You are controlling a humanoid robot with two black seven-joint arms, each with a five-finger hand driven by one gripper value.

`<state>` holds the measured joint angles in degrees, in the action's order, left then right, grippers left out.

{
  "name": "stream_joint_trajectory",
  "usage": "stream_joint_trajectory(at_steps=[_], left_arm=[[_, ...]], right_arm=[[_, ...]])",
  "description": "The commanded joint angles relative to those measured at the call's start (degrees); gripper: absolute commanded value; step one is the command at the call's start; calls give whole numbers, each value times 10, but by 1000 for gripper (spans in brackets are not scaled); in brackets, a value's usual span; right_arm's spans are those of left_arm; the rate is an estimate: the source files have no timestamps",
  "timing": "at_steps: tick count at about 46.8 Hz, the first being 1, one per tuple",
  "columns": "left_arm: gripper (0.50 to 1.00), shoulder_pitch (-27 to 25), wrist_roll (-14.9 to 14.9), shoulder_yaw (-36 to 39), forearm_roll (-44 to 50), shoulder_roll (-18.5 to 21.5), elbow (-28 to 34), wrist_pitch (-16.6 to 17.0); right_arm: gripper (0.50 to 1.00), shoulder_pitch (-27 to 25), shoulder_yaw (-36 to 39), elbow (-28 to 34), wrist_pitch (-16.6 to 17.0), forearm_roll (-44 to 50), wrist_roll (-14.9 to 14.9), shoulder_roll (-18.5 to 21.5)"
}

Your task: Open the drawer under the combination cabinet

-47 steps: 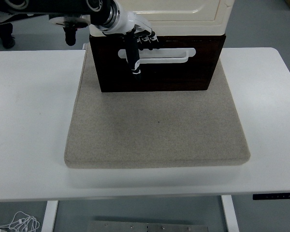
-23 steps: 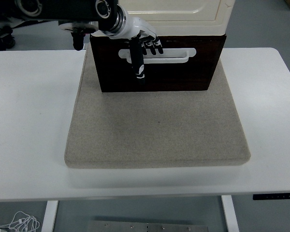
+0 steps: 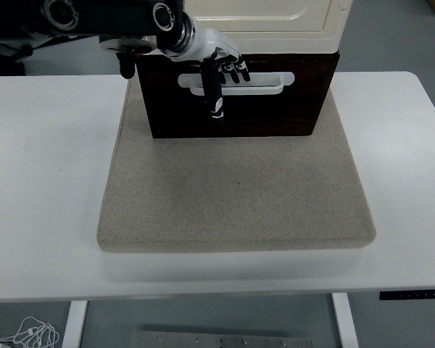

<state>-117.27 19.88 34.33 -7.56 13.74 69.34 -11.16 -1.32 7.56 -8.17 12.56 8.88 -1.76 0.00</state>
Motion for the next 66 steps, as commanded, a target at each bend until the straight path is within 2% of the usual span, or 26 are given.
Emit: stream_joint_trajectory(at_steps=[1, 41, 52, 66], left_arm=[[1000, 8, 0, -1, 0, -7, -4, 0], [1000, 24, -5, -5, -1, -9, -11, 5], [1000, 19, -5, -5, -1, -9, -8, -6], [1000, 15, -4, -22, -1, -7, -6, -52]], right_arm=[[926, 0, 0, 0, 0, 0, 0, 0], [926, 0, 0, 0, 0, 0, 0, 0], [926, 0, 0, 0, 0, 0, 0, 0], [926, 0, 0, 0, 0, 0, 0, 0]])
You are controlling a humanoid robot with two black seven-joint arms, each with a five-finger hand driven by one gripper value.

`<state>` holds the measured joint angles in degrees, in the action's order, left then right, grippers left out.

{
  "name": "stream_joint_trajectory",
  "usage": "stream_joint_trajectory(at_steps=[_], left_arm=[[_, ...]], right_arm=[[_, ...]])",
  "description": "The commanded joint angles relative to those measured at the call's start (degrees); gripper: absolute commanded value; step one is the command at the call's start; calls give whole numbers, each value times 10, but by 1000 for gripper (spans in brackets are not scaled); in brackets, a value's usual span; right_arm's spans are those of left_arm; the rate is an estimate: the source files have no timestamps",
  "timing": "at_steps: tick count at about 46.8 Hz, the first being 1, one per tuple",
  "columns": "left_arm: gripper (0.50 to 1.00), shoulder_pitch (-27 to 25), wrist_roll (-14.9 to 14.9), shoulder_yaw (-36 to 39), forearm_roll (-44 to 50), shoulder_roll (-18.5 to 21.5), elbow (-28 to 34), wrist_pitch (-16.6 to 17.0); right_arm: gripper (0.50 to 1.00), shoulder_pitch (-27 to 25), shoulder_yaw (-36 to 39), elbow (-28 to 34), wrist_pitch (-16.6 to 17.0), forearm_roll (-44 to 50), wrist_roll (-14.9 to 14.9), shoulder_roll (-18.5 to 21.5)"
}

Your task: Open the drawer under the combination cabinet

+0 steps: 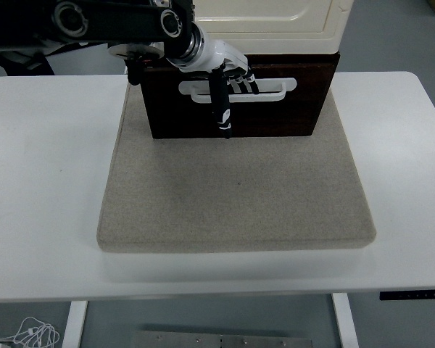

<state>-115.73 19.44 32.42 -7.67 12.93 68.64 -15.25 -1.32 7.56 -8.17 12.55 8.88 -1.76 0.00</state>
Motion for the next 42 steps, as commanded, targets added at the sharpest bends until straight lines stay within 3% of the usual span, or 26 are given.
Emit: stream_joint_trajectory(at_steps=[1, 42], left_arm=[[1000, -1, 1, -3, 0, 1, 1, -14], [1000, -21, 2, -12, 1, 9, 3, -93]], right_arm=[[926, 0, 0, 0, 0, 0, 0, 0], [926, 0, 0, 0, 0, 0, 0, 0]])
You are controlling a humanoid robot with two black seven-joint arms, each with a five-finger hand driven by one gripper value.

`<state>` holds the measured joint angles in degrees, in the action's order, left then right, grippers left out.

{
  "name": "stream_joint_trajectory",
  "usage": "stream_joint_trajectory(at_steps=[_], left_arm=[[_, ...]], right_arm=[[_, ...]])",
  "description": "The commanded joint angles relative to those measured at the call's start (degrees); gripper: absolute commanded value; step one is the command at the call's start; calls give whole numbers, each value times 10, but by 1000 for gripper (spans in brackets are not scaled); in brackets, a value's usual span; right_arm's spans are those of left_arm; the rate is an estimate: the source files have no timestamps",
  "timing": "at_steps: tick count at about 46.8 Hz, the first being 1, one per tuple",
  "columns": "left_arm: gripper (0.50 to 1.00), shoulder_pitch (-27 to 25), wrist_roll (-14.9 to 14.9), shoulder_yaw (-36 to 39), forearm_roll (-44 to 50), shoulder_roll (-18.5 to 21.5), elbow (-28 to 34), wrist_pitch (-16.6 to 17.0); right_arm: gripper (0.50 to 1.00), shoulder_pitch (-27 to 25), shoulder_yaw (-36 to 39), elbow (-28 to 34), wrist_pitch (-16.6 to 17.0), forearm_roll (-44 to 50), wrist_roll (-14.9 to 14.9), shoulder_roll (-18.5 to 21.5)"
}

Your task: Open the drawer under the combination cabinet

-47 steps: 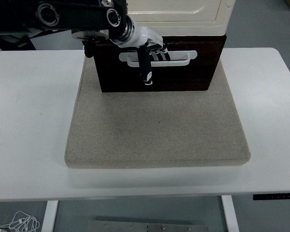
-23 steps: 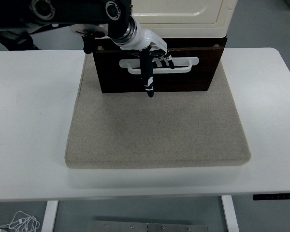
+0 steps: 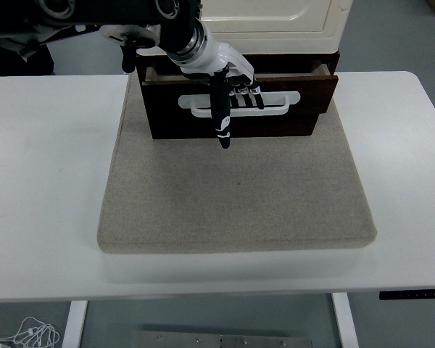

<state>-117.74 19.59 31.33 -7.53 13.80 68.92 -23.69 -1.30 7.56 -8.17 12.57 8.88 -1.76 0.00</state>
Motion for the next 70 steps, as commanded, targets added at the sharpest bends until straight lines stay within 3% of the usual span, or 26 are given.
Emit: stream_joint_trajectory(at_steps=[1, 22, 70], left_arm=[[1000, -2, 0, -1, 0, 0, 0, -11], [1000, -16, 0, -9, 1, 11, 1, -58], [1000, -17, 0, -17, 2, 18, 10, -88]], right_arm=[[926, 0, 0, 0, 0, 0, 0, 0], [926, 0, 0, 0, 0, 0, 0, 0], [926, 0, 0, 0, 0, 0, 0, 0]])
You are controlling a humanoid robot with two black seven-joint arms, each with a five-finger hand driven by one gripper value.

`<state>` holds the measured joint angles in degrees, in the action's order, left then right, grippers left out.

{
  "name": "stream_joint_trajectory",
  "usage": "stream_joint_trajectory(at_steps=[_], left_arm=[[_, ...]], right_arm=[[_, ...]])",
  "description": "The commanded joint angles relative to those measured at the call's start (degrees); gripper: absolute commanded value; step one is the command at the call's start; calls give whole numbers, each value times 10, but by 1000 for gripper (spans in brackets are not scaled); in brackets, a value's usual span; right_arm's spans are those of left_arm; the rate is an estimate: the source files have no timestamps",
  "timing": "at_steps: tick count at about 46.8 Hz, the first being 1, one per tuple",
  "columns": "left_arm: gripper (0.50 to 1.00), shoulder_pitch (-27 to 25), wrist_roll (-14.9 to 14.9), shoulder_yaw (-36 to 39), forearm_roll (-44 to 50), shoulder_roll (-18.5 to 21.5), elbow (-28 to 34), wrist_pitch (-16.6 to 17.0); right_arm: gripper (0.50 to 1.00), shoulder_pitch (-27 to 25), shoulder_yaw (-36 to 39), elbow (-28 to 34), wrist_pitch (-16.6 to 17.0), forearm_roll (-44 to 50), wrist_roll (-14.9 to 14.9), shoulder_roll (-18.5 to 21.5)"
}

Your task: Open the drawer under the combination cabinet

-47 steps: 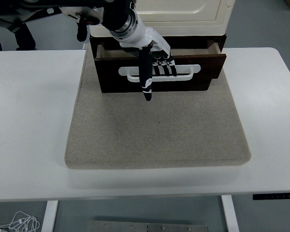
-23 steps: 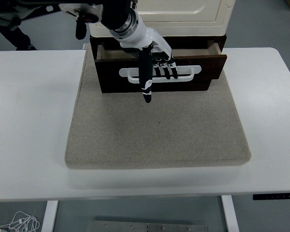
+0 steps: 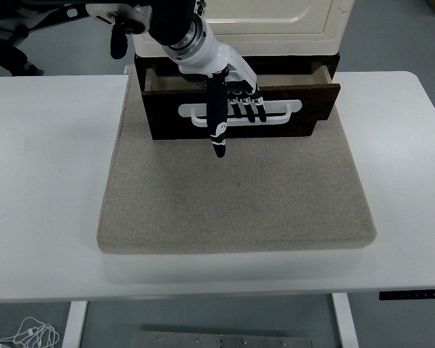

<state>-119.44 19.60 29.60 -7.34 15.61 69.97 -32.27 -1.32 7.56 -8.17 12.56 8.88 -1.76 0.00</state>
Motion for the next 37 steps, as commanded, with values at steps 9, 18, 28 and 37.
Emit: stream_joint_trajectory(at_steps=[9, 18, 28, 37], left_arm=[[1000, 0, -1, -6, 1, 1, 0, -6], [1000, -1, -1, -7, 2, 1, 0, -14], [1000, -5, -1, -16, 6, 5, 0, -15], [1000, -5, -1, -44, 7, 13, -4, -20]], right_arm=[[926, 0, 0, 0, 0, 0, 0, 0], [926, 0, 0, 0, 0, 0, 0, 0], [926, 0, 0, 0, -1, 0, 0, 0], [926, 0, 0, 0, 0, 0, 0, 0]])
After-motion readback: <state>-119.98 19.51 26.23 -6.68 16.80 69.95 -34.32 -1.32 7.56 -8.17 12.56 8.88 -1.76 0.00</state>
